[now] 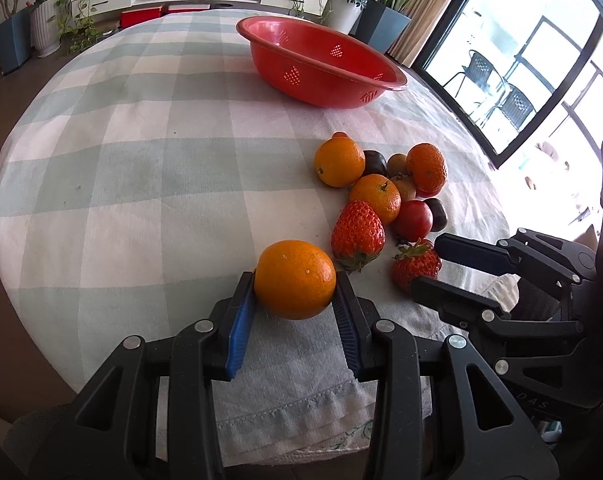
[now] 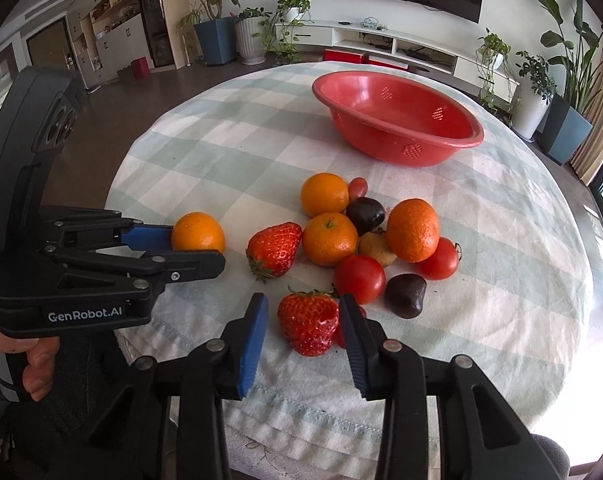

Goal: Organize fruits
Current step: 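Grasp a strawberry with the right tool while the left tool holds the orange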

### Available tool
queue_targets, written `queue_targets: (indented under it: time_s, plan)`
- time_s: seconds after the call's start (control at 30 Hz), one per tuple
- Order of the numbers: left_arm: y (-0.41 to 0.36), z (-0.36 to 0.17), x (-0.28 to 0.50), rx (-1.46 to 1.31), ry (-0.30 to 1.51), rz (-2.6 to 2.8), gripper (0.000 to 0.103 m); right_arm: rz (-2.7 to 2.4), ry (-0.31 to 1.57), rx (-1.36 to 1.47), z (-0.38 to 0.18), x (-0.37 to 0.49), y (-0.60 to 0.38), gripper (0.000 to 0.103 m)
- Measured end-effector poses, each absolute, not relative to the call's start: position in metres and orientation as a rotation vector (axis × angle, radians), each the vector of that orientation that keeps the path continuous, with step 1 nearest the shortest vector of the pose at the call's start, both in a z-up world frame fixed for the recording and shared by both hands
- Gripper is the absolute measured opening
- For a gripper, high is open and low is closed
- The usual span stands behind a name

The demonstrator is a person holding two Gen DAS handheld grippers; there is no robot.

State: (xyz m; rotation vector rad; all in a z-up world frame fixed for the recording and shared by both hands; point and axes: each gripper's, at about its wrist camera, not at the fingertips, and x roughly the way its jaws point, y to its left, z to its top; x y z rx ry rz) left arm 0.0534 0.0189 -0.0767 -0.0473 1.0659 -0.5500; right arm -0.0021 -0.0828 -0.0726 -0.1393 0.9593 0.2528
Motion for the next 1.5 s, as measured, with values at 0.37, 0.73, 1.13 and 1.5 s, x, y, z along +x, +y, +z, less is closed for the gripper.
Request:
queue_targets:
  time_s: [0.37,0.73,1.13,1.5]
  plan:
    - [0.017,-0.076,0.049,-0.045,1.064,-0.559,0.036,0.239,0.97,-0.189,-0.076,0.0,-0.081,0.038]
    - [0.015,-0.075,0.047,-0.033,1.064,-0.564,0.036,0.249,0.983,-0.276,-0.08,0.0,-0.071,0.043]
    - [0.011,-0.078,0.048,-0.016,1.065,-0.566,0.036,0.256,0.993,-0.296,-0.079,0.005,-0.075,0.033]
    - [0.011,-0.076,0.048,-0.013,1.061,-0.565,0.036,0.296,0.939,-0.206,-0.06,0.0,-0.082,0.032]
